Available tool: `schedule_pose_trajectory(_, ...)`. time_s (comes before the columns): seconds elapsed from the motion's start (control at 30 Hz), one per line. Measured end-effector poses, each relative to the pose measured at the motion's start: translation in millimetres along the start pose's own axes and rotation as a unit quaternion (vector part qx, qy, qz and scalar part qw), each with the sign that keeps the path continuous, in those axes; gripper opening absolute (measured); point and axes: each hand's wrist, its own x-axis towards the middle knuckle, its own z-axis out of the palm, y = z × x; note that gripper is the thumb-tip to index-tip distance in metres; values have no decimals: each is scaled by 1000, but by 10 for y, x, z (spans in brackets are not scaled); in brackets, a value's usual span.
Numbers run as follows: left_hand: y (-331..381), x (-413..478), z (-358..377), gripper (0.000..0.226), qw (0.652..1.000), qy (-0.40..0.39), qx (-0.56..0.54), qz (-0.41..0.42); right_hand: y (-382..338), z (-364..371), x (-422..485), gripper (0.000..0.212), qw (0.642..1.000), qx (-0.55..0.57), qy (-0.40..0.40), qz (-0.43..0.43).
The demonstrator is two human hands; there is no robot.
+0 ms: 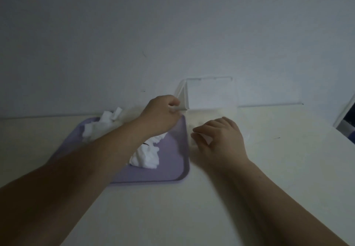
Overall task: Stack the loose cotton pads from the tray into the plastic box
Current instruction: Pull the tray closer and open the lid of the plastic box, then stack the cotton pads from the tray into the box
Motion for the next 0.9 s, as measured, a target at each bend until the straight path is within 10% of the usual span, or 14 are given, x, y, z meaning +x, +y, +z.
schedule_pose_trajectory(0.23,-468,-717,-413,20,995,40,76,53,-417,-78,-34,19,995,67,26,-76)
schedule_pose_trajectory(0.37,-717,-1065,-483,39,998,10,51,48,-789,38,-155,18,958,250,-140,32)
schedule_pose_trajectory(0.7,-905,-1011,-176,33,994,77,28,78,-1003,187,93,54,937,178,-289,81)
schedule_pose_trajectory(0.9,-1000,-901,-68,38,985,126,-111,49,-850,393,100,12,940,241,-211,117)
